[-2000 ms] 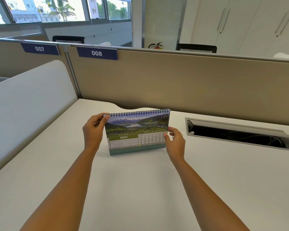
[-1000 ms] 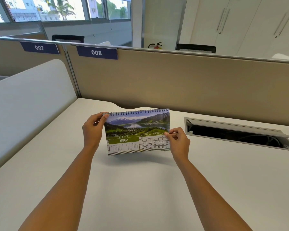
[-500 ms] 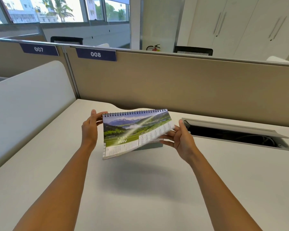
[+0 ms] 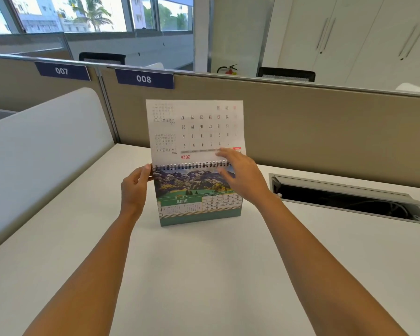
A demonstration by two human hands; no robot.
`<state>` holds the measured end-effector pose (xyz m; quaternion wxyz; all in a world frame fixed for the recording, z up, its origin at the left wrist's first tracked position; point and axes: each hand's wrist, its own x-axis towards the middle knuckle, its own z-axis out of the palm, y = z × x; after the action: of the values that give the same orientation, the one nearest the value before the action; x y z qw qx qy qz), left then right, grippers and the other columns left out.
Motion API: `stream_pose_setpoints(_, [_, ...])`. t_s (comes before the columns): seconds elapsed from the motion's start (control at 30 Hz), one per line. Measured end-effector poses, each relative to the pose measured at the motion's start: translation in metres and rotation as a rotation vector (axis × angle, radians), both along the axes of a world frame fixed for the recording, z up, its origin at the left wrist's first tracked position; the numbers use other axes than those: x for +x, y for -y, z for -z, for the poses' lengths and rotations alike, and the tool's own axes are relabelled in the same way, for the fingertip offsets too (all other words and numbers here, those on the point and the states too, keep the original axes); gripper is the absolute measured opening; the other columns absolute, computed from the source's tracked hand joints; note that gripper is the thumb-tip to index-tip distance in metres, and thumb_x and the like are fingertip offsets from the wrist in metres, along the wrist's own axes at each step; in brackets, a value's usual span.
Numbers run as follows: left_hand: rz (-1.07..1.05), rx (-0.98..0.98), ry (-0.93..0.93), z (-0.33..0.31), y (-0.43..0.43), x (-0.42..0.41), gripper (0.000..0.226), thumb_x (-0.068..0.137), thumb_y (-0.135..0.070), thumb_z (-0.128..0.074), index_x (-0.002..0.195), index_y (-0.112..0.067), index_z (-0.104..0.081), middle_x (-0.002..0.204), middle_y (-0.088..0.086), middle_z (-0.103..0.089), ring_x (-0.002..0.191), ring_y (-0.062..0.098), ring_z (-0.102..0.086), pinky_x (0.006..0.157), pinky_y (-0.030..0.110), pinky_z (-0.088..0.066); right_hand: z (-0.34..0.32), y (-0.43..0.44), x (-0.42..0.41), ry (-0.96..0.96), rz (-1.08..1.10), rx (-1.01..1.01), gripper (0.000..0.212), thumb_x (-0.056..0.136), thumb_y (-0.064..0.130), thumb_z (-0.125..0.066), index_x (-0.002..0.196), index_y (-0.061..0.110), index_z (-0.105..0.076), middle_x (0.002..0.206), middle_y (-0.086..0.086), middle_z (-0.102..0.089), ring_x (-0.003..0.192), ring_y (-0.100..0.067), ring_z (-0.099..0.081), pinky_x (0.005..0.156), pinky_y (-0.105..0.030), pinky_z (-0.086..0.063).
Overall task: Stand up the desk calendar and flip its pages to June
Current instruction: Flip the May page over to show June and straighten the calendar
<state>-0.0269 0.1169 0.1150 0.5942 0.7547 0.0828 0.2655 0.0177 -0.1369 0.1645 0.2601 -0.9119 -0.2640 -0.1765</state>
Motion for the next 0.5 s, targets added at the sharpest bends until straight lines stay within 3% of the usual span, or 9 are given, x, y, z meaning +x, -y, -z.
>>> stream_pose_setpoints(0.2, [-0.072,0.148,0.087,0.003,-0.003,0.003,0.029,0.089,-0.034,-0.053,0.109,-0.013,-0.056,0.101,0.001,-0.064,0.092,0.016,-0.061,0.067,0.011,-0.048,0.009,0.005,0.018,0.051,0.031,-0.199,0.035,0.088,0.036,-0.056,0.121,0.025,-0.051,0.121,0.001,-0.063,0.112,-0.02,-0.055,0.099,-0.038,-0.038])
stream_pose_setpoints(0.3, [-0.083,0.139,0.108,0.001,-0.002,0.002,0.032,0.087,-0.036,-0.055,0.111,-0.015,-0.052,0.099,0.001,-0.063,0.091,0.015,-0.06,0.067,0.013,-0.05,0.011,0.005,0.021,0.056,0.039,-0.237,0.035,0.088,0.037,-0.055,0.12,0.023,-0.05,0.119,0.0,-0.063,0.11,-0.021,-0.055,0.097,-0.038,-0.038])
stream_pose_setpoints(0.5, [-0.099,0.229,0.137,0.002,-0.001,0.003,0.029,0.088,-0.031,-0.055,0.106,-0.01,-0.065,0.106,0.011,-0.064,0.094,0.013,-0.057,0.07,0.015,-0.047,0.011,0.004,0.022,0.027,0.044,-0.243,0.032,0.089,0.035,-0.054,0.118,0.021,-0.051,0.121,0.0,-0.062,0.111,-0.022,-0.053,0.097,-0.037,-0.036])
